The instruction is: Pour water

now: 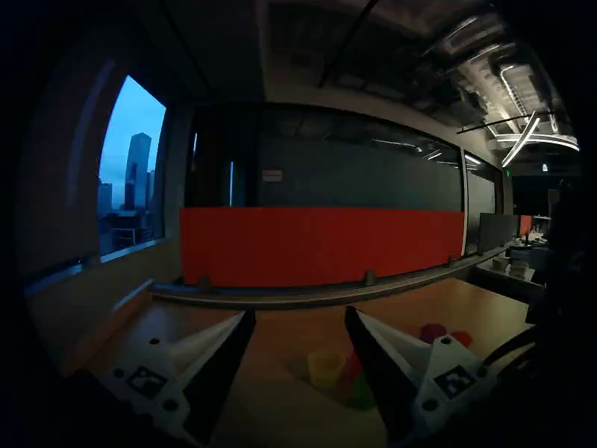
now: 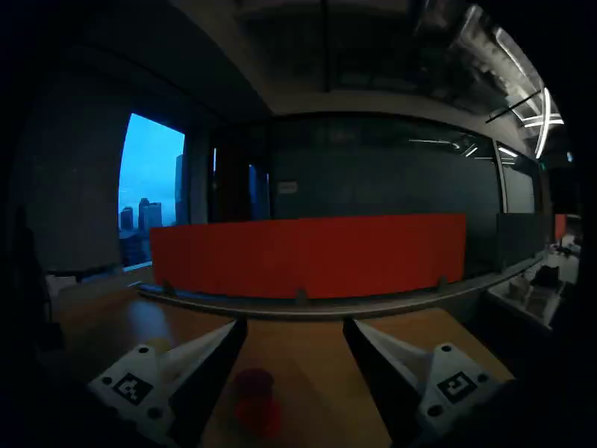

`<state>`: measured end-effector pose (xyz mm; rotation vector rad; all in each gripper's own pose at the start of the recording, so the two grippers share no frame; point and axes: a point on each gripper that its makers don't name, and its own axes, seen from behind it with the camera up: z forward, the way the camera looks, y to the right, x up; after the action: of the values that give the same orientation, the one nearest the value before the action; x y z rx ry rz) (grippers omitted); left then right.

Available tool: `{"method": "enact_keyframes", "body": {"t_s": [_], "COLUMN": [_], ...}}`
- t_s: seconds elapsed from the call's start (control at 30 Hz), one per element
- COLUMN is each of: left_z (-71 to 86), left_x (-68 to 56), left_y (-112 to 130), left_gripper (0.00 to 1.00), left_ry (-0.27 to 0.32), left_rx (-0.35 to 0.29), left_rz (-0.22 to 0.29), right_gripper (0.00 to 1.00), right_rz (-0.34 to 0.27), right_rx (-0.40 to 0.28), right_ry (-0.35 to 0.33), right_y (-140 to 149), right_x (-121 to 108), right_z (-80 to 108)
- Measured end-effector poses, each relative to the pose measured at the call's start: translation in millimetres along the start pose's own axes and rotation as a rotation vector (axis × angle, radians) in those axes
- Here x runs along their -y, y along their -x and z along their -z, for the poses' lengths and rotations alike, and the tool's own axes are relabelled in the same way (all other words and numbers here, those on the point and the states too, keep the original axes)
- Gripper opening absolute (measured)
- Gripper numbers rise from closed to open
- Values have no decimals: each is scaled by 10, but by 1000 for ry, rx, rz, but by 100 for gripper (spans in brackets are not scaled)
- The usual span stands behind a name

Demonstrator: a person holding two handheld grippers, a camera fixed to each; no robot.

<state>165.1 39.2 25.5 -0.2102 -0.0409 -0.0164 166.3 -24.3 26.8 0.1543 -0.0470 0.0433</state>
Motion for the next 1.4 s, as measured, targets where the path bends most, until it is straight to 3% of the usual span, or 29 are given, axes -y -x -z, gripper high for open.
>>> {"method": "enact_keyframes", "body": {"t_s": [0.17,0.37,0.77,0.97,1.4], "left_z": [-25,-64,-60,-19,100], "left_x": [-52,-153,-333,-463,-825], "left_y": [-238,-316,-356,-432,-540], "left_gripper": [88,88,88,88,88], "left_ry": [23,72,182,261,436], "left_rx": [-10,6,6,-6,-16], "left_rz": [-25,-29,27,14,24], "right_gripper": [100,99,99,99,99], "right_rz": [-2,-13,17,70,76], "right_rx": [3,6,29,40,29], "right_ry": [-25,-71,-168,-249,-465], "right_y": [-198,-267,-236,-249,-391], "right_x": [45,130,271,462,1017], "right_z": [-18,-13,-16,11,194]}}
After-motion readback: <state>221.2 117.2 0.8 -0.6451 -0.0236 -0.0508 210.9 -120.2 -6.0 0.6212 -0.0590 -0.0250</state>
